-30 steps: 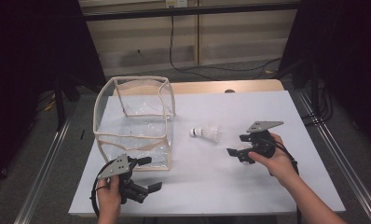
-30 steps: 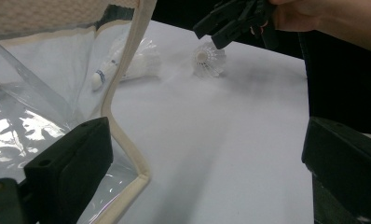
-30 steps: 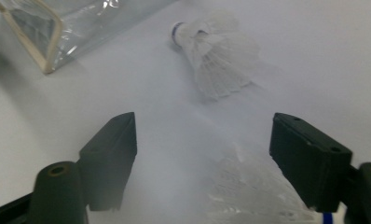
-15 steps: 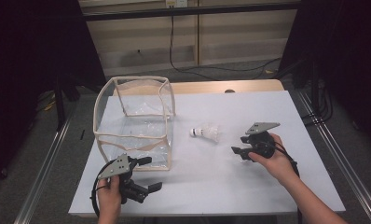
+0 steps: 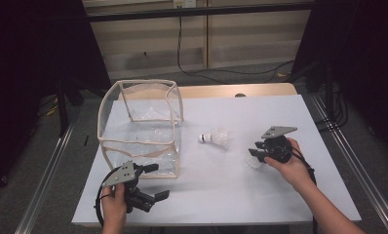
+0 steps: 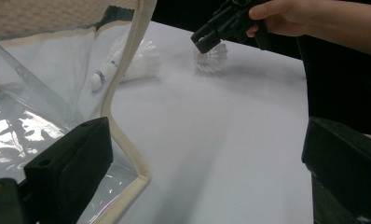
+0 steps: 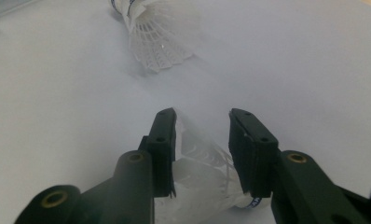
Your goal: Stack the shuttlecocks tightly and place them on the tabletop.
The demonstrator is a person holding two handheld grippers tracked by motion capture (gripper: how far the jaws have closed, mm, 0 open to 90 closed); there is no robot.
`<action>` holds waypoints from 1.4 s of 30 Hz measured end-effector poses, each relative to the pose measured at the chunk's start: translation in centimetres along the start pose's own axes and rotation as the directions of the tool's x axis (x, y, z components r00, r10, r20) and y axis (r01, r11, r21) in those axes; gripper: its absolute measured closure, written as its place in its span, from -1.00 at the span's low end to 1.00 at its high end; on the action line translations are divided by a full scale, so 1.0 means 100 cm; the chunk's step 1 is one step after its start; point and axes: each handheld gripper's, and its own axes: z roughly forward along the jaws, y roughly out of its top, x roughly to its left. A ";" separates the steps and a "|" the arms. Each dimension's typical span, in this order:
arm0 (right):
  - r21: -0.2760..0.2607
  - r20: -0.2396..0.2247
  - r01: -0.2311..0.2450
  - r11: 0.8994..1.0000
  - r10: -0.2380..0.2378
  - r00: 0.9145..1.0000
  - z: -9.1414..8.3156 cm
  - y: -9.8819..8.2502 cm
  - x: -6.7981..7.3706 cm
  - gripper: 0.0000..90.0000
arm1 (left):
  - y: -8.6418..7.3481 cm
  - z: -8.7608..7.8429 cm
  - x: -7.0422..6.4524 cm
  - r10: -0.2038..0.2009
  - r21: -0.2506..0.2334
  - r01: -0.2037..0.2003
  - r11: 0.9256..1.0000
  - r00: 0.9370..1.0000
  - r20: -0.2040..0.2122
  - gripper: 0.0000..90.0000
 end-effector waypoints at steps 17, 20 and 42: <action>-0.034 0.062 -0.028 0.999 0.030 0.998 -0.011 -0.002 -0.018 0.82 | 0.000 0.000 0.000 0.001 0.000 -0.001 1.000 1.000 -0.002 -0.95; -0.041 0.049 -0.039 0.998 0.041 0.998 -0.012 -0.002 -0.019 0.87 | 0.000 0.000 0.000 0.000 0.001 0.000 1.000 1.000 0.000 -0.95; -0.126 -0.039 -0.118 0.985 0.114 0.993 -0.006 0.012 -0.011 0.93 | 0.000 0.000 0.000 0.001 -0.001 -0.001 1.000 1.000 -0.001 -0.95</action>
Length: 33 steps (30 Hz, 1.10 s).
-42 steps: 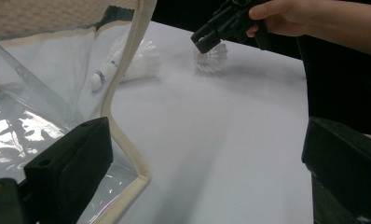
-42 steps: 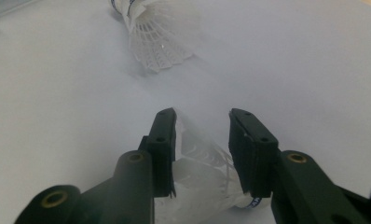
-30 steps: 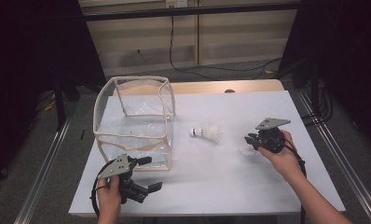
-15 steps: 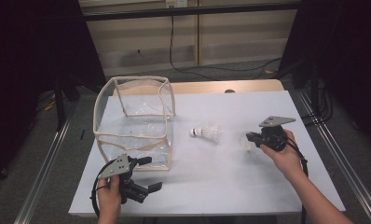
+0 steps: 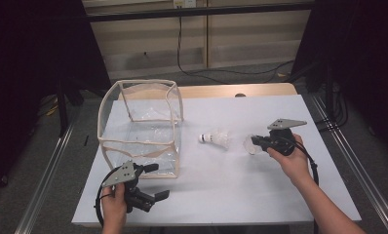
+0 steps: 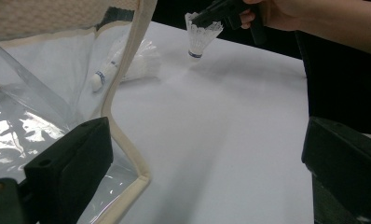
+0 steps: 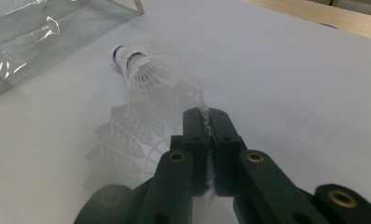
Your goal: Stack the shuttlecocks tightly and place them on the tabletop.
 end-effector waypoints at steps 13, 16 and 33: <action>-0.016 0.008 -0.030 0.999 0.030 1.000 0.008 0.003 -0.002 0.93 | 0.000 0.000 0.000 -0.001 -0.001 0.001 1.000 1.000 0.002 -0.95; -0.011 0.011 -0.026 1.000 0.026 1.000 0.009 0.004 -0.002 0.93 | 0.000 0.000 0.000 -0.001 -0.001 0.001 1.000 1.000 0.001 -0.95; -0.012 -0.006 -0.029 0.999 0.029 1.000 0.027 0.010 0.005 0.93 | 0.000 0.001 0.000 0.000 -0.001 0.000 1.000 1.000 0.003 -0.95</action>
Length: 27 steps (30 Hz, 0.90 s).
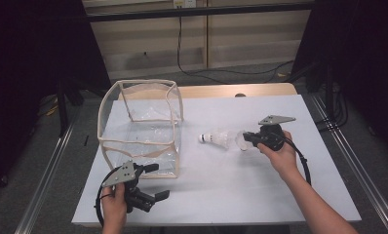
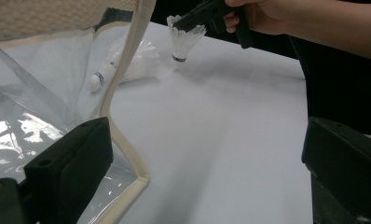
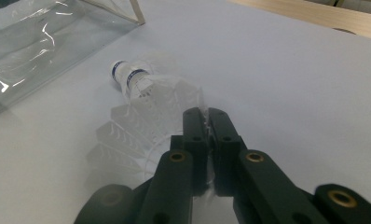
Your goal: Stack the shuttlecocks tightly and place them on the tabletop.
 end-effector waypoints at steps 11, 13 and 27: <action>-0.005 -0.003 -0.012 1.000 0.012 1.000 0.007 -0.001 -0.004 0.93 | 0.000 0.001 0.000 0.003 0.002 -0.003 1.000 1.000 0.001 -0.95; -0.002 -0.002 -0.007 1.000 0.007 1.000 0.009 -0.001 -0.004 0.93 | 0.000 0.001 0.000 0.002 0.001 -0.002 1.000 1.000 0.001 -0.95; 0.015 0.015 0.015 1.000 -0.016 1.000 0.010 -0.003 -0.006 0.90 | 0.000 0.001 0.000 0.000 -0.001 0.000 1.000 1.000 0.003 -0.95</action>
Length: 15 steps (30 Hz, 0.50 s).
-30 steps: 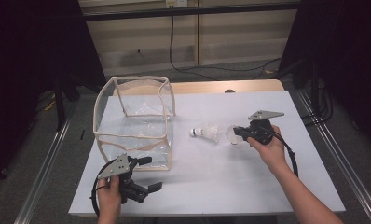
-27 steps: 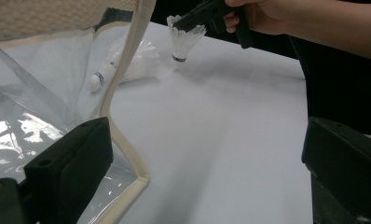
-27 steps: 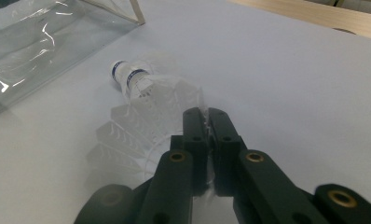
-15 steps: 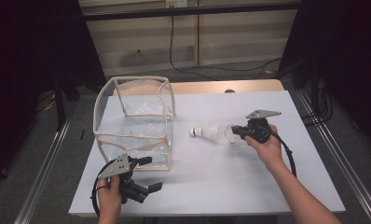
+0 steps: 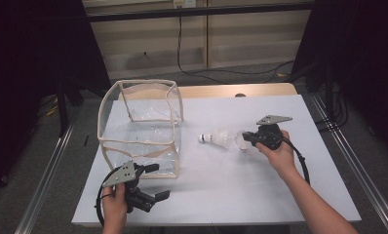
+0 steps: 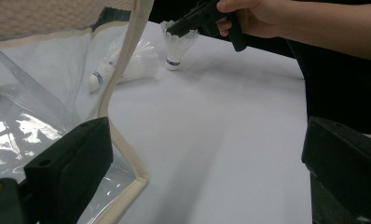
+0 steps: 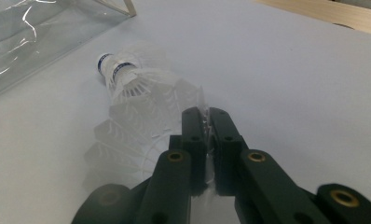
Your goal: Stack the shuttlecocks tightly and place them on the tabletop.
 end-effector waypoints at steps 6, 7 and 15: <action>0.006 0.006 0.003 1.000 -0.003 1.000 -0.001 0.000 -0.002 0.84 | 0.000 0.000 0.000 0.003 0.002 -0.003 1.000 1.000 0.001 -0.95; 0.006 0.009 0.004 1.000 -0.004 1.000 -0.001 -0.001 -0.002 0.82 | 0.000 0.000 0.000 0.002 0.002 -0.002 1.000 1.000 0.001 -0.95; 0.012 0.037 0.008 1.000 -0.008 0.999 -0.005 -0.002 -0.006 0.63 | 0.000 0.000 0.000 -0.001 0.002 0.001 1.000 1.000 0.001 -0.95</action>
